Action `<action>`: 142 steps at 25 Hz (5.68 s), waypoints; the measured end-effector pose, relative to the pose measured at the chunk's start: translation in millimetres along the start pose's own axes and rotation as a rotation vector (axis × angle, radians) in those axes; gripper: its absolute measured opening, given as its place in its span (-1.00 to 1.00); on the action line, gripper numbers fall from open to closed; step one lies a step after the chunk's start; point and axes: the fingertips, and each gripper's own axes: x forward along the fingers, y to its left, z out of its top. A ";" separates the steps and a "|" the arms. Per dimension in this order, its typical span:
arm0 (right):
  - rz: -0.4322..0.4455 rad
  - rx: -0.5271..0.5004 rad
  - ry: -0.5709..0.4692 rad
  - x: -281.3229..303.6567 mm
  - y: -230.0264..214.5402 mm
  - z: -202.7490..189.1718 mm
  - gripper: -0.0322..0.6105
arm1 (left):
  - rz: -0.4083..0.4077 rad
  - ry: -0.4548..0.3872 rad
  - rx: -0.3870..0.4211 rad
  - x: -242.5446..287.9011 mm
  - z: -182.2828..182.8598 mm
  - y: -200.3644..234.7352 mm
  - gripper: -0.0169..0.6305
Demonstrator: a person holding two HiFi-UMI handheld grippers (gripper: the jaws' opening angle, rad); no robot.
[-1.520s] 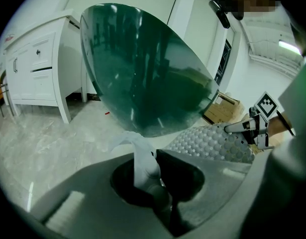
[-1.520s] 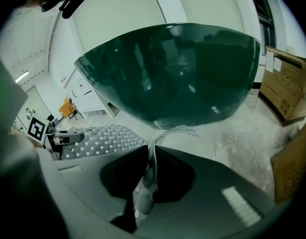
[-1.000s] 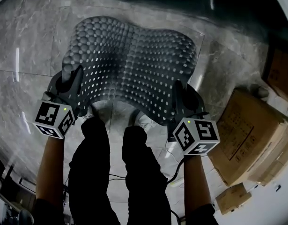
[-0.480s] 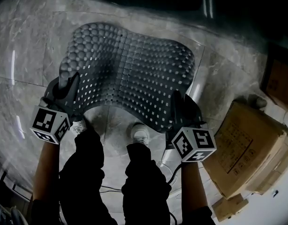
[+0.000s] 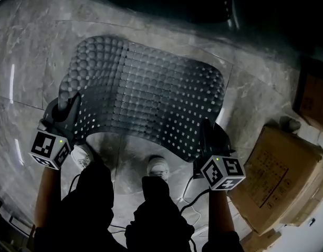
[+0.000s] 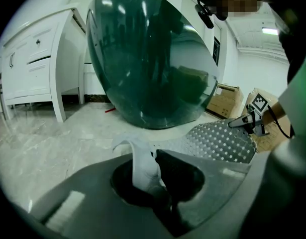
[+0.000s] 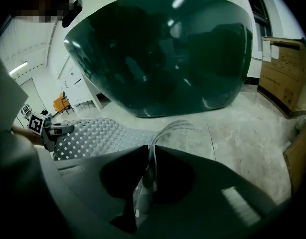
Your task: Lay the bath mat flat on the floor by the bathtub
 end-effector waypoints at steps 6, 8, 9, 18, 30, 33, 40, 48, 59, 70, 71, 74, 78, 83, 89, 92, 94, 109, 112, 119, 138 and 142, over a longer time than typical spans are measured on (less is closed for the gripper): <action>-0.008 -0.001 0.006 13.1 -14.8 -14.7 -0.73 | 0.017 -0.013 0.019 1.5 -18.7 17.1 -0.89; -0.013 -0.005 0.009 15.6 -21.6 -20.0 -0.73 | 0.019 -0.013 0.034 3.1 -22.6 19.3 -0.89; -0.017 -0.005 0.010 16.7 -25.5 -22.6 -0.73 | 0.019 -0.013 0.045 4.2 -24.3 20.1 -0.89; -0.055 0.028 0.027 27.7 -63.3 -48.1 -0.73 | 0.053 0.018 0.054 15.2 -48.5 39.4 -0.88; -0.100 0.068 0.047 34.7 -92.1 -72.1 -0.72 | 0.089 0.087 0.027 24.8 -76.7 70.8 -0.87; -0.116 0.076 0.054 43.0 -99.9 -78.7 -0.72 | 0.088 0.115 0.015 35.7 -88.5 81.0 -0.87; -0.149 0.098 0.080 51.0 -116.0 -91.1 -0.70 | 0.095 0.167 -0.019 45.5 -107.4 96.7 -0.85; -0.156 0.111 0.112 60.9 -127.7 -102.3 -0.68 | 0.134 0.207 -0.039 51.3 -125.4 109.3 -0.83; -0.196 0.141 0.140 66.8 -133.1 -112.3 -0.65 | 0.137 0.272 -0.032 60.0 -140.7 119.3 -0.77; -0.218 0.152 0.147 68.6 -138.1 -114.6 -0.60 | 0.182 0.250 -0.002 59.7 -130.1 121.8 -0.67; -0.221 0.153 0.147 67.2 -138.9 -114.8 -0.57 | 0.185 0.258 0.004 58.3 -133.2 122.7 -0.67; -0.218 0.157 0.146 63.2 -140.7 -115.4 -0.53 | 0.202 0.267 0.015 51.0 -135.7 123.1 -0.62; -0.226 0.153 0.148 64.6 -143.5 -116.3 -0.48 | 0.221 0.270 0.046 49.5 -132.8 122.7 -0.57; -0.244 0.159 0.147 68.2 -148.3 -118.1 -0.42 | 0.260 0.270 0.050 52.6 -128.4 129.3 -0.35; -0.252 0.158 0.152 68.3 -151.1 -120.2 -0.36 | 0.288 0.245 0.029 49.2 -115.9 130.5 -0.19; -0.253 0.158 0.154 68.2 -151.2 -121.8 -0.35 | 0.301 0.264 0.044 45.6 -124.1 135.7 -0.13; -0.255 0.155 0.153 67.8 -151.8 -122.6 -0.34 | 0.314 0.292 0.070 41.0 -136.3 142.6 -0.09; -0.256 0.142 0.064 63.0 -141.5 -96.0 -0.39 | 0.314 0.224 0.087 40.5 -119.8 139.4 -0.10; -0.237 0.137 0.050 66.0 -131.8 -90.2 -0.47 | 0.309 0.211 0.076 38.6 -115.4 136.5 -0.13; -0.200 0.119 0.024 82.4 -106.5 -78.6 -0.72 | 0.271 0.194 0.053 40.4 -108.4 123.1 -0.40; -0.117 0.130 -0.038 101.4 -63.4 -59.5 -0.82 | 0.228 0.161 0.030 50.1 -102.9 107.2 -0.94; -0.106 0.119 -0.055 100.1 -55.7 -53.6 -0.82 | 0.217 0.134 0.013 50.8 -95.1 103.2 -0.94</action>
